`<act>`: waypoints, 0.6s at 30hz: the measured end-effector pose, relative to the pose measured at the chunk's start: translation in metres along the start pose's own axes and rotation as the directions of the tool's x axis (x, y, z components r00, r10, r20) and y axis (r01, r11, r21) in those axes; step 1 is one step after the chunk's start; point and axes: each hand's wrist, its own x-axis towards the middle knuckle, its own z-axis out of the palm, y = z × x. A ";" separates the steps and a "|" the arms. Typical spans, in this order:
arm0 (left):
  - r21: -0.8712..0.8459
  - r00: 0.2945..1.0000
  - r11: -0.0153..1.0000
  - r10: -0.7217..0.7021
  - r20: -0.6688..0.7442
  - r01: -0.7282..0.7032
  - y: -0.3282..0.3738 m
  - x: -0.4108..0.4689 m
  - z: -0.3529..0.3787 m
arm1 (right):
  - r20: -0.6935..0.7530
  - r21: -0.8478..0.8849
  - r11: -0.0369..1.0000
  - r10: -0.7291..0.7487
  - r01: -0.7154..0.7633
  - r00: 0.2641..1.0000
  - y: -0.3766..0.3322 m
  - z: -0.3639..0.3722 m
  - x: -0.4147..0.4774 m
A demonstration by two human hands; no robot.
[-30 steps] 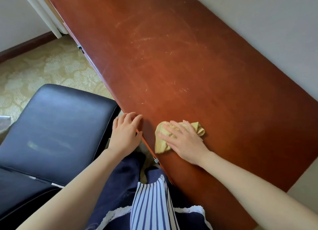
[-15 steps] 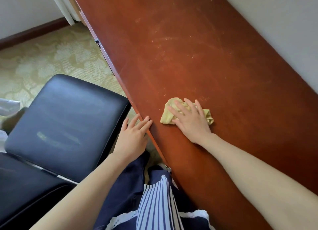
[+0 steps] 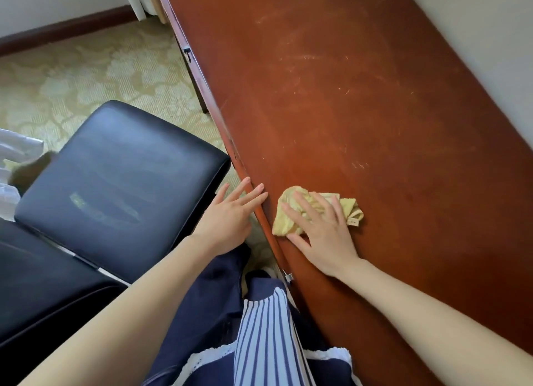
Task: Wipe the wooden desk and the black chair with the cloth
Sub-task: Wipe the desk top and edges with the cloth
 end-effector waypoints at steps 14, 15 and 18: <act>-0.081 0.978 0.983 -0.173 -0.117 0.164 -0.030 -0.017 -0.021 | 0.066 -0.050 0.971 -0.231 0.234 0.971 0.004 -0.023 0.085; -0.082 0.977 0.981 -0.183 -0.112 0.175 -0.032 -0.019 -0.022 | 0.036 -0.037 0.984 -0.172 0.174 0.984 0.001 -0.025 0.100; -0.090 0.973 0.976 -0.207 -0.101 0.198 -0.037 -0.026 -0.025 | -0.035 0.083 0.991 0.104 -0.101 0.994 -0.012 -0.028 0.135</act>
